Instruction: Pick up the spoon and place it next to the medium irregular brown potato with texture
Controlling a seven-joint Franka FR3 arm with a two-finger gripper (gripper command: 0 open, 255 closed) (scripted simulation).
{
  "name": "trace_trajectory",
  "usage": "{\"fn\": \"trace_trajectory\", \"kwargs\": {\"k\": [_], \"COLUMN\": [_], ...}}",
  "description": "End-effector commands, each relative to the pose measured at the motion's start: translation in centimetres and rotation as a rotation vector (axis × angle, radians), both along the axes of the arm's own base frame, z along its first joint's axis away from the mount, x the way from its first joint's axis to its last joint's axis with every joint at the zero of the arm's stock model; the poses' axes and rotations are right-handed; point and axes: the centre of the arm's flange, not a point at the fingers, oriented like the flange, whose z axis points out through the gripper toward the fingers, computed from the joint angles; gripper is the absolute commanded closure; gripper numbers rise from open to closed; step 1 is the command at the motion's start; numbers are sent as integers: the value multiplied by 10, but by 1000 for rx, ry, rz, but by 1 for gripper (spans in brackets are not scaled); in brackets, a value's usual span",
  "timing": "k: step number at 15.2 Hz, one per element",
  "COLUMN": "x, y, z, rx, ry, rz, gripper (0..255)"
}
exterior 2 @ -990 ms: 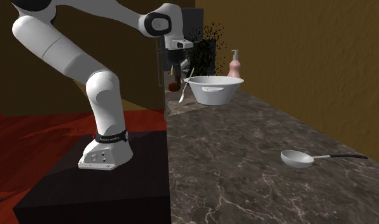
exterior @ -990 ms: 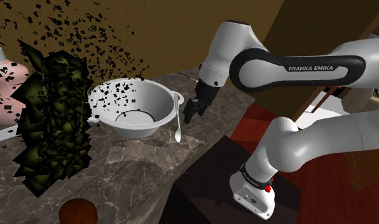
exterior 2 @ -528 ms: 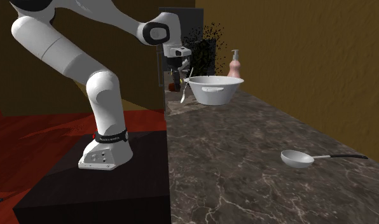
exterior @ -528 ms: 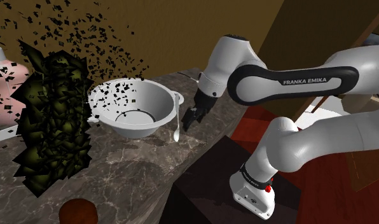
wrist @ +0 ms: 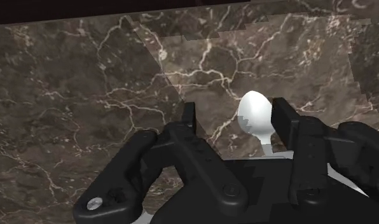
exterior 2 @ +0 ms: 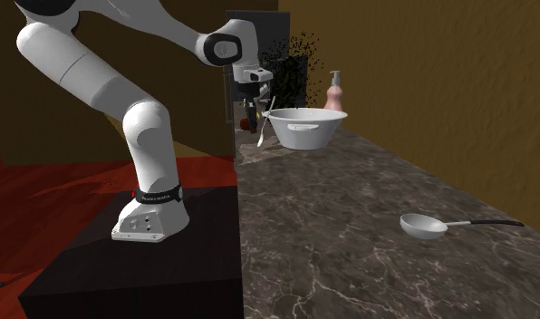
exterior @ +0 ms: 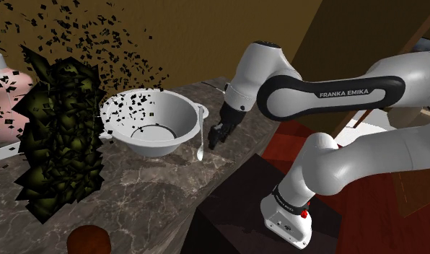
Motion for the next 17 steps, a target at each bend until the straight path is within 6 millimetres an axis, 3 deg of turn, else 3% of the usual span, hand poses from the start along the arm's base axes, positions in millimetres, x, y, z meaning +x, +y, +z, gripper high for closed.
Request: {"fn": "trace_trajectory", "kwargs": {"k": [1, 9, 10, 13, 17], "x": [0, 0, 0, -26, -19], "y": [0, 0, 0, 24, 26], "z": [0, 0, 0, -19, -38], "rx": [0, 0, 0, 6, 6], "ry": [0, 0, 0, -277, -277], "rz": [0, 0, 0, 146, 146], "gripper": [255, 255, 0, 0, 0]}}
